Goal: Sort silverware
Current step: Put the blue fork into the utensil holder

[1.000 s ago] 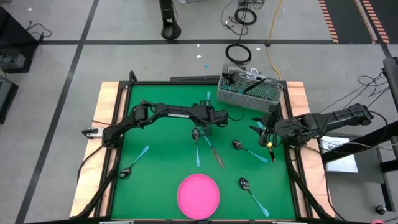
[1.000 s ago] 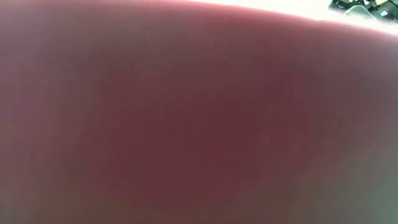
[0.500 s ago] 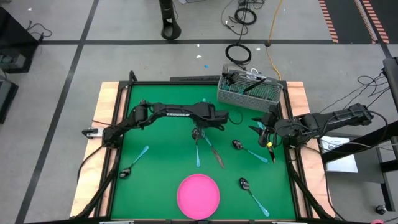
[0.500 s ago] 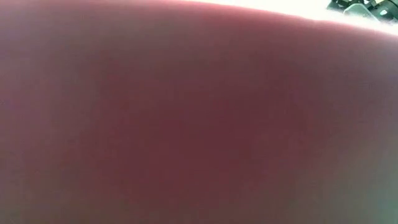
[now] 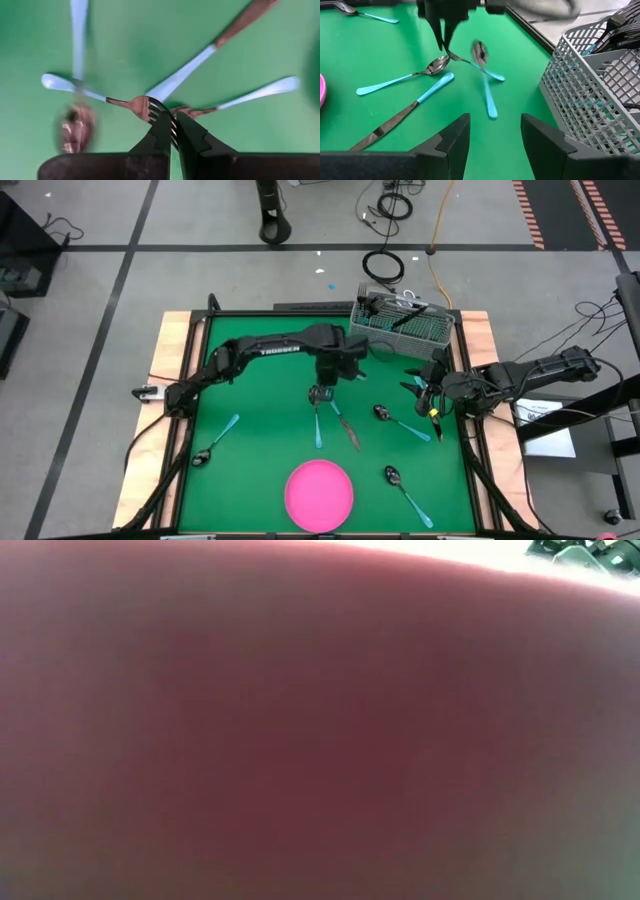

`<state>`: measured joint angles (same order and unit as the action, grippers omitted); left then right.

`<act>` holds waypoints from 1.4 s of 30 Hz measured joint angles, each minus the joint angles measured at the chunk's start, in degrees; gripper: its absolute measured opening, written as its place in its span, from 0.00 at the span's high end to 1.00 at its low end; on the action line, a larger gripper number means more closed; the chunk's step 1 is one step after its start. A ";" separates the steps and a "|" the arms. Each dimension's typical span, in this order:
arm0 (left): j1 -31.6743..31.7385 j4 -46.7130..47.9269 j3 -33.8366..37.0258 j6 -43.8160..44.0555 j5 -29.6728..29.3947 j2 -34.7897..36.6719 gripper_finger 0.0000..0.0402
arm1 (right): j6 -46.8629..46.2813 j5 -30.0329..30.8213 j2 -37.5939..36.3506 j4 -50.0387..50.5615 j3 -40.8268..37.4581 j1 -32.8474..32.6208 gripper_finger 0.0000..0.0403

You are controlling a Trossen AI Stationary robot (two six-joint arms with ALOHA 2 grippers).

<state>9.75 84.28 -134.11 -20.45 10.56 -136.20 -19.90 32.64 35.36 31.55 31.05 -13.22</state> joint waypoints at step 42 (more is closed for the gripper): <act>26.91 -27.63 -0.85 28.30 28.40 14.64 0.99 | 0.43 0.08 0.01 -1.75 0.00 -0.01 0.59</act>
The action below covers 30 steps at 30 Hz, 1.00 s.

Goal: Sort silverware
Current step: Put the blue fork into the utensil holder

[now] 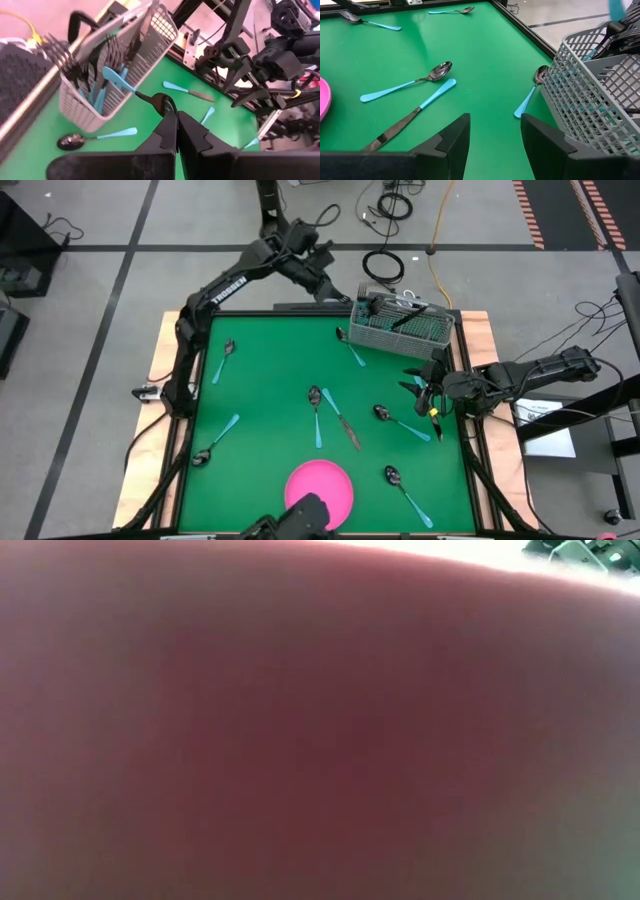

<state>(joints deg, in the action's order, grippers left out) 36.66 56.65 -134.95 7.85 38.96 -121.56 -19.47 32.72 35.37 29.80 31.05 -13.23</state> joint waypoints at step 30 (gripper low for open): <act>1.47 -4.18 0.24 18.89 2.06 -8.23 0.95 | 0.62 0.18 0.00 0.28 0.00 0.00 0.59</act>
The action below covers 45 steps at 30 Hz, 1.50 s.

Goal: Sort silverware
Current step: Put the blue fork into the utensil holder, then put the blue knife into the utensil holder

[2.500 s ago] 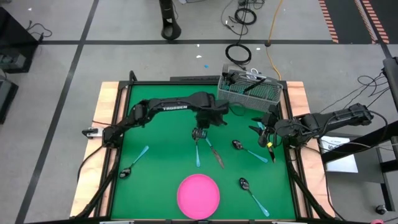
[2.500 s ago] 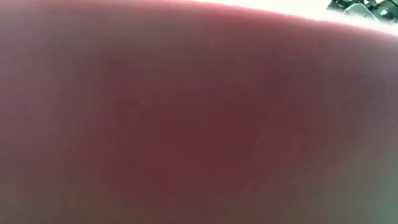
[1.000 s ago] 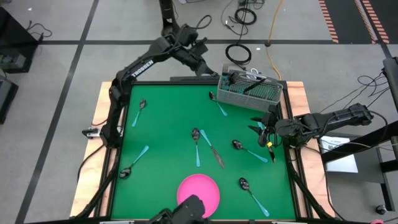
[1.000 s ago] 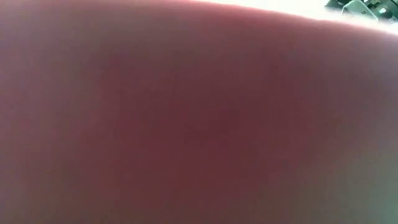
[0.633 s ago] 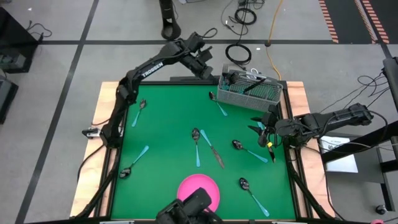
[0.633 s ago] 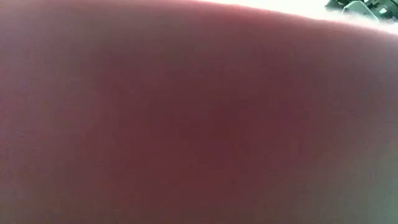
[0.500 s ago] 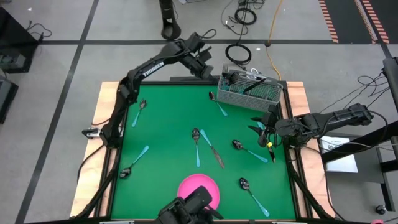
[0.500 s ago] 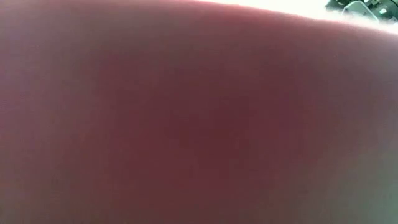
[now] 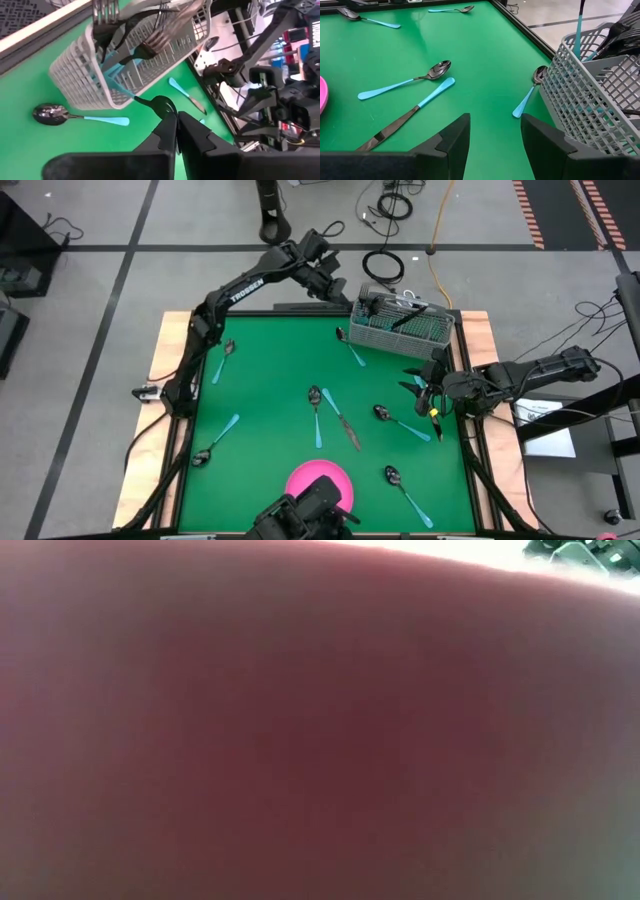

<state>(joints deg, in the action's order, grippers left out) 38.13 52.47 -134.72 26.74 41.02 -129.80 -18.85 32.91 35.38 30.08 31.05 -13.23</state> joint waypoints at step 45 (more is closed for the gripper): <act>-20.38 26.70 14.14 -40.02 -23.25 8.41 0.71 | -3.04 -0.02 0.11 3.65 -0.02 0.02 0.59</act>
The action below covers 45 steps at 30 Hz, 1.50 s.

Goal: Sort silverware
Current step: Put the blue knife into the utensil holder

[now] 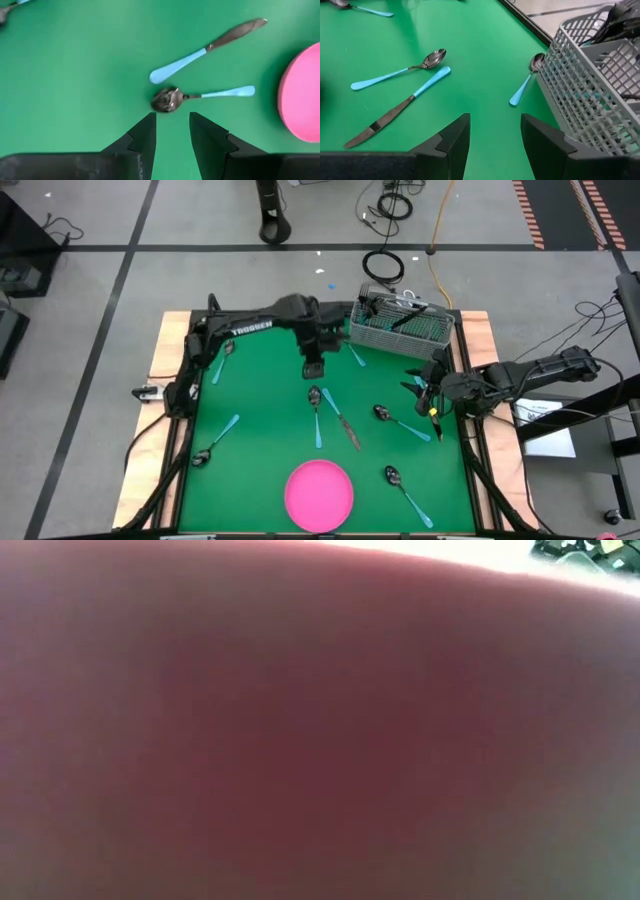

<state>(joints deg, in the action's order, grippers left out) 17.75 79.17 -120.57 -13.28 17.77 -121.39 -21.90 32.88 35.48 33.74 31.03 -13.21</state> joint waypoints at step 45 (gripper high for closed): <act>-16.71 -54.03 34.78 -30.89 -6.12 1.58 0.79 | -2.34 0.16 3.25 -7.91 -1.95 0.04 0.59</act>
<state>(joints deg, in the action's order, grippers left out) 1.04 25.14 -85.80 -44.16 11.65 -119.81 -24.24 33.05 38.73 25.82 29.08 -13.17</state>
